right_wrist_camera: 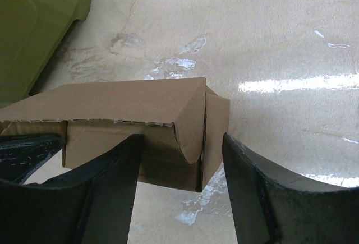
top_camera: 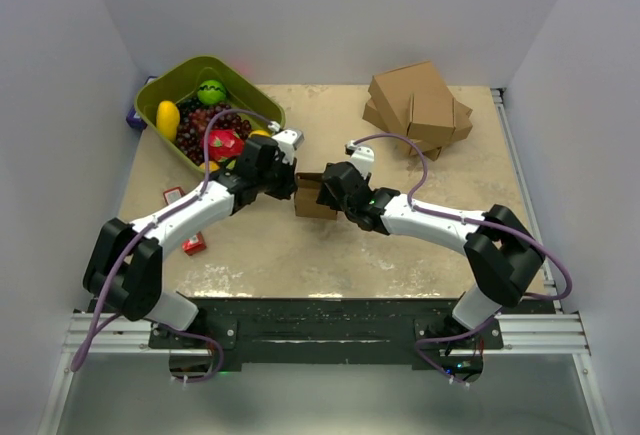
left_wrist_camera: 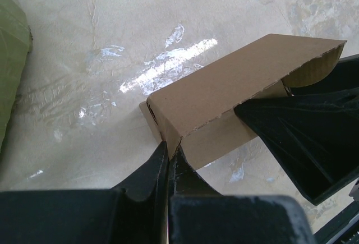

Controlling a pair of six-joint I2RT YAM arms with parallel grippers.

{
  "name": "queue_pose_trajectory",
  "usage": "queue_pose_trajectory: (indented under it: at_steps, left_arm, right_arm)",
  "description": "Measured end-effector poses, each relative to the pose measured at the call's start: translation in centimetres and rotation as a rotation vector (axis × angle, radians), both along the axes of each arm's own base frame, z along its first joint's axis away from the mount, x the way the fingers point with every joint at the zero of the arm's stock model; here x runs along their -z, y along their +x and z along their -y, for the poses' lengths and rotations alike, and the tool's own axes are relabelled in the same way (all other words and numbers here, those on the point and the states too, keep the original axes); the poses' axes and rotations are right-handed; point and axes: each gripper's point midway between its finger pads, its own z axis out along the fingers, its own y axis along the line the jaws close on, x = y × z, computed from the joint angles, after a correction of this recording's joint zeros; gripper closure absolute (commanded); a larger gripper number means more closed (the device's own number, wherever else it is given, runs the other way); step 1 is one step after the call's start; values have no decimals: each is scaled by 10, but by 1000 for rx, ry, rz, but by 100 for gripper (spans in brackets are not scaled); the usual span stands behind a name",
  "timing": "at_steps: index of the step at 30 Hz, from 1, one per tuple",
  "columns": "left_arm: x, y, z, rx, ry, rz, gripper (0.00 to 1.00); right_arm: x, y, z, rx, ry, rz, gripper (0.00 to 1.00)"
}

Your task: Fold the paper box

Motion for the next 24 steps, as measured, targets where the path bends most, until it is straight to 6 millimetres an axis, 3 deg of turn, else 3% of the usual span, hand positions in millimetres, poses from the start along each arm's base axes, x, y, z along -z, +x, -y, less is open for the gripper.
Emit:
queue_pose_trajectory:
  at_steps: [11, 24]
  left_arm:
    - [-2, -4, -6, -28, 72, 35, 100]
    - [0, -7, -1, -3, 36, 42, 100]
  right_arm:
    - [-1, -4, 1, -5, -5, -5, 38]
    - [-1, -4, 1, -4, -7, -5, 38]
